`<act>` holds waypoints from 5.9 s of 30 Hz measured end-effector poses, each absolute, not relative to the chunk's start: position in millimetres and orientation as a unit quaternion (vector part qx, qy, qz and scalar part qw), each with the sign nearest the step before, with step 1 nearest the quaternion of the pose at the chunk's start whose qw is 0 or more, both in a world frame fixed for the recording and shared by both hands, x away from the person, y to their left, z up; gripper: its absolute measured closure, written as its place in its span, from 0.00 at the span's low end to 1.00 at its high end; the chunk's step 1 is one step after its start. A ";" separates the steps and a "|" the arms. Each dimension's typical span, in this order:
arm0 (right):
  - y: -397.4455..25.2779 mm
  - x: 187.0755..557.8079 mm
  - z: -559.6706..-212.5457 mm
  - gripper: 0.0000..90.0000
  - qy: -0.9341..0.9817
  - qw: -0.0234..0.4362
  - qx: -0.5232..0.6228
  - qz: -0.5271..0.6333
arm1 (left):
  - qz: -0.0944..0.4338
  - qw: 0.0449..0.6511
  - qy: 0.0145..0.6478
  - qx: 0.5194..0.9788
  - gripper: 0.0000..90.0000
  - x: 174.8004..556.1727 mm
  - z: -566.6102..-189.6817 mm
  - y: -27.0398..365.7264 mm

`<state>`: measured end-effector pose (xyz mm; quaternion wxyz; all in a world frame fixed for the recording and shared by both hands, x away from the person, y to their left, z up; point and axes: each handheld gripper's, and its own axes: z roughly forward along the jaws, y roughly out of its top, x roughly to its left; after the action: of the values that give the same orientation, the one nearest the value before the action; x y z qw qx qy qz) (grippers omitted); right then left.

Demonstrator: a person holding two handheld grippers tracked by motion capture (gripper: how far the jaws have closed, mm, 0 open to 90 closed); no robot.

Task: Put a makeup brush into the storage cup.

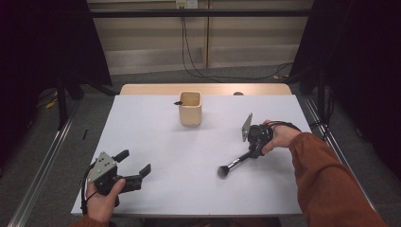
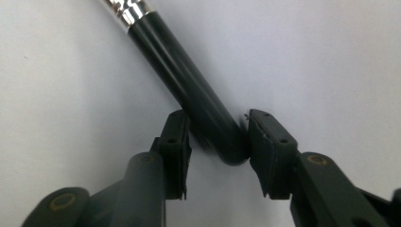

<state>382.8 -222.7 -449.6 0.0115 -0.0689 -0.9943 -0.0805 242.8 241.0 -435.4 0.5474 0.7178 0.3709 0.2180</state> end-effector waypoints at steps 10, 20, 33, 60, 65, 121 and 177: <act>-222.3 383.3 -448.3 0.84 -0.993 0.030 -0.081 -0.081 | 0.217 0.548 0.374 0.716 0.05 242.3 -435.6 241.6; -225.2 382.4 -448.2 0.84 -0.989 0.056 -0.099 -0.097 | 0.218 0.547 0.373 0.717 0.05 242.1 -435.4 242.0; -220.0 374.8 -448.0 0.77 -0.991 0.047 -0.104 -0.075 | 0.216 0.547 0.372 0.718 0.05 243.7 -435.6 240.4; -233.3 371.0 -437.5 0.84 -0.974 -0.007 -0.166 -0.154 | 0.220 0.545 0.373 0.718 0.05 242.9 -435.3 241.8; -235.4 363.5 -436.8 0.84 -0.967 -0.006 -0.178 -0.184 | 0.221 0.546 0.374 0.716 0.05 243.0 -435.1 242.1; -254.8 300.9 -455.3 0.84 -0.787 -0.117 -0.331 -0.508 | 0.227 0.551 0.355 0.720 0.05 241.2 -431.1 228.3; -192.7 282.0 -437.8 0.84 -0.792 -0.088 -0.235 -0.557 | 0.136 0.605 0.254 0.742 0.03 289.3 -396.7 85.5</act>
<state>282.0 -192.7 -437.8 -0.0878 -0.2352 -0.7917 -0.5570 289.3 85.5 -396.7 0.6052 0.7422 0.2537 0.1361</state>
